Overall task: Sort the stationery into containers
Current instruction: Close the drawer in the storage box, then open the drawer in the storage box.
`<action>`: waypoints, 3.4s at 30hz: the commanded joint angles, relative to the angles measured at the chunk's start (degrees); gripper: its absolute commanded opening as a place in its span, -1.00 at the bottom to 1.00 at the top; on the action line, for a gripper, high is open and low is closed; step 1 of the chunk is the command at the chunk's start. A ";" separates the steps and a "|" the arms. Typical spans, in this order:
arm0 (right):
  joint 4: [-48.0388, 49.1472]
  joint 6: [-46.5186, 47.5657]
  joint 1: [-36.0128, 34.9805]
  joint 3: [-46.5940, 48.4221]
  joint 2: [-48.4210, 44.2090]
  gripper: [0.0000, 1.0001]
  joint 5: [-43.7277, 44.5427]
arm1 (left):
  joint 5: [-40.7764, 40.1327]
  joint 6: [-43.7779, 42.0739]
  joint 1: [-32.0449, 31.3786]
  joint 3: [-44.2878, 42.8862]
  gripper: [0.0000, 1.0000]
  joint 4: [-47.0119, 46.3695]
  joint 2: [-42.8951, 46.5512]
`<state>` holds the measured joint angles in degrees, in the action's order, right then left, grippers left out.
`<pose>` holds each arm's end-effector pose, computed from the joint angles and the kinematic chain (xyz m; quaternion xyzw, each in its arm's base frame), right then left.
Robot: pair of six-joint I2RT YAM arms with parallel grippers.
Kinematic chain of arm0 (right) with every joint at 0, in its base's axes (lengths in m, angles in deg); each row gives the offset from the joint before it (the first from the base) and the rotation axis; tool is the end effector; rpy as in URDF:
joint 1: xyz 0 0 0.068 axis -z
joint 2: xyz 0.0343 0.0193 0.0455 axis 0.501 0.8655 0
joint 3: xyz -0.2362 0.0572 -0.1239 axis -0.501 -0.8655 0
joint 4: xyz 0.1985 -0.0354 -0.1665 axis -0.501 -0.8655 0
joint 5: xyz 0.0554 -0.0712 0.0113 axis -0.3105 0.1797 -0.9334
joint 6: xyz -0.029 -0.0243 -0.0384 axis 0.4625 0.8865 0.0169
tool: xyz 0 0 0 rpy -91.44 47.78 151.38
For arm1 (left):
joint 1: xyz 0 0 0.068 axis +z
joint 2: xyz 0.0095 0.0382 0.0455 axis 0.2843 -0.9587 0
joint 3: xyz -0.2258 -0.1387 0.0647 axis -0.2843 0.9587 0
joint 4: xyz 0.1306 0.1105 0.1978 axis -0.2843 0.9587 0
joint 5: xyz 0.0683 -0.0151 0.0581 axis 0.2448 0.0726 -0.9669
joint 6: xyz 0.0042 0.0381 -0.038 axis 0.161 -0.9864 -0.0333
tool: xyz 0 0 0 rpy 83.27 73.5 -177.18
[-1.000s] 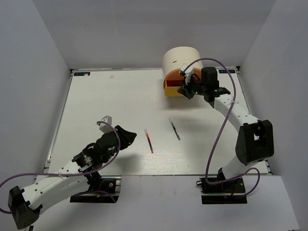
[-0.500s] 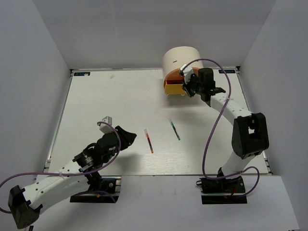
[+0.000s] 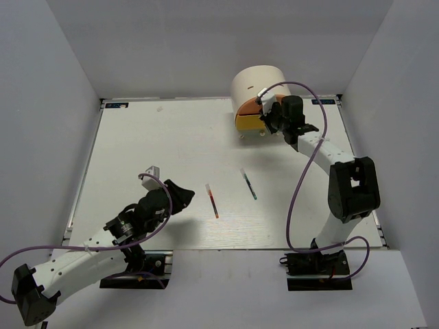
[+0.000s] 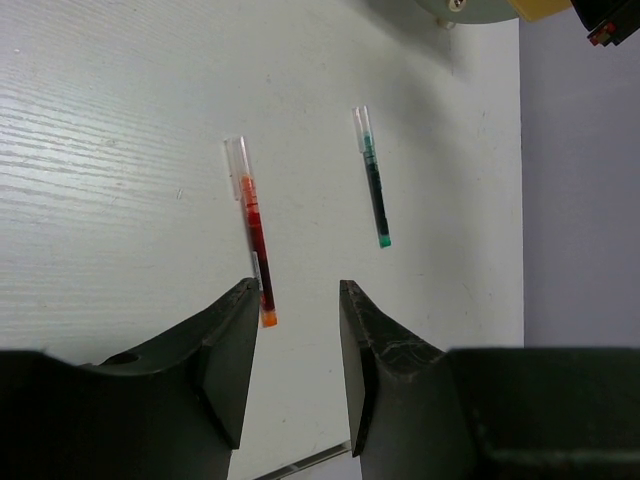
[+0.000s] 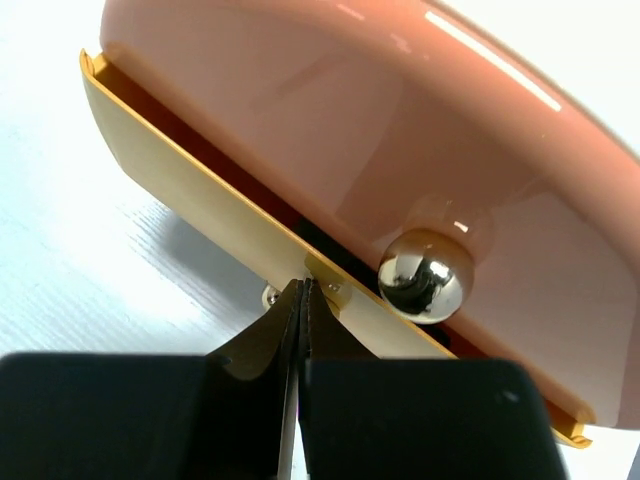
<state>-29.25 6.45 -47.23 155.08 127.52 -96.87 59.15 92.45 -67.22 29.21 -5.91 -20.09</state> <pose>0.3894 0.1265 0.2718 -0.3590 0.7494 0.0186 0.5561 0.1045 -0.1053 0.2213 -0.1813 0.8288 -0.3175 0.4236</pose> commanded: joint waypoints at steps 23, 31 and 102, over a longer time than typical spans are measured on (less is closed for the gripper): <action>5.77 -10.33 0.64 -7.25 -6.36 -0.57 -11.53 | -1.26 1.11 -0.02 0.53 -0.01 2.26 0.97; 12.97 -26.16 2.05 -15.60 -6.28 0.17 -8.20 | -1.26 1.63 -0.02 0.53 0.01 2.78 0.44; 28.18 -81.19 10.23 -9.37 13.58 -0.07 -9.42 | 0.33 1.63 -0.02 -3.43 0.06 -2.23 -14.58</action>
<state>-4.27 -74.22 -37.20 143.08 140.35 -106.77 59.18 94.50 -67.22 28.07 -8.07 -34.08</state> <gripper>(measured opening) 0.467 0.526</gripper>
